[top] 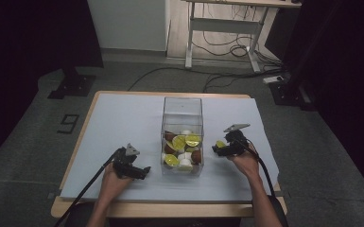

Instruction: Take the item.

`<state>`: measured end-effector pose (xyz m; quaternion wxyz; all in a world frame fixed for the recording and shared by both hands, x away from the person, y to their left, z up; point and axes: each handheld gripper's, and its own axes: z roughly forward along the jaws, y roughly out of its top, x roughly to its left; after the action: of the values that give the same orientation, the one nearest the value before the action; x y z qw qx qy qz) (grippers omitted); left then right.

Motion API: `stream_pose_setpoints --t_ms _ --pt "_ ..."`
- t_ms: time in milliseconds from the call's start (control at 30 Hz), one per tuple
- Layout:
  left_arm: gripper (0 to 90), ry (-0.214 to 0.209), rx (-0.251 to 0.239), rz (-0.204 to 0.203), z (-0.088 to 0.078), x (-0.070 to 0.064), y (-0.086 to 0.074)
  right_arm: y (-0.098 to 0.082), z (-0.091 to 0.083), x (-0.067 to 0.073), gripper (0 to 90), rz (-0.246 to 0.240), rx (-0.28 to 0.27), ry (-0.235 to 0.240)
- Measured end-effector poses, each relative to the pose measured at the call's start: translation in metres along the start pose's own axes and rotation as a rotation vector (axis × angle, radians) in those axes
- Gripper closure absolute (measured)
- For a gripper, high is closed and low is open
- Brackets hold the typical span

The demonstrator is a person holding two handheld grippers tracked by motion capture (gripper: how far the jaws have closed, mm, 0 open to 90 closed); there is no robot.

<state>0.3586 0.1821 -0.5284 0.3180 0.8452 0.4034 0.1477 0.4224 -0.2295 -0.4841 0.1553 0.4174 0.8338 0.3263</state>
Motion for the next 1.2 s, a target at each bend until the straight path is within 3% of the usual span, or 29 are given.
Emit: stream_pose_setpoints --t_ms 167,333,567,767,933,1000,1200 --pt "0.0 0.001 0.0 0.0 0.0 0.0 0.0 -0.003 -0.009 0.005 16.8 -0.013 -0.01 -0.019" --pt "0.0 0.002 0.0 0.001 0.0 0.0 0.0 -0.014 -0.022 0.004 13.3 0.004 -0.05 -0.023" --pt "0.0 0.002 0.0 0.001 0.0 0.0 0.0 -0.028 -0.025 0.007 12.5 0.017 -0.057 -0.031" --pt "0.0 0.003 -0.001 0.001 0.0 0.0 0.0 -0.044 -0.025 0.014 0.5 0.035 -0.029 -0.021" --pt "0.0 0.003 0.0 0.002 0.0 0.0 0.0 -0.051 -0.023 0.018 0.0 0.027 -0.005 -0.028" --pt "0.0 0.003 0.0 0.001 0.0 0.0 0.0 -0.054 -0.016 0.019 0.0 0.02 0.036 -0.025" --pt "0.0 0.003 0.0 0.001 0.0 0.0 0.0 -0.057 -0.006 0.018 0.0 0.017 0.089 -0.032"
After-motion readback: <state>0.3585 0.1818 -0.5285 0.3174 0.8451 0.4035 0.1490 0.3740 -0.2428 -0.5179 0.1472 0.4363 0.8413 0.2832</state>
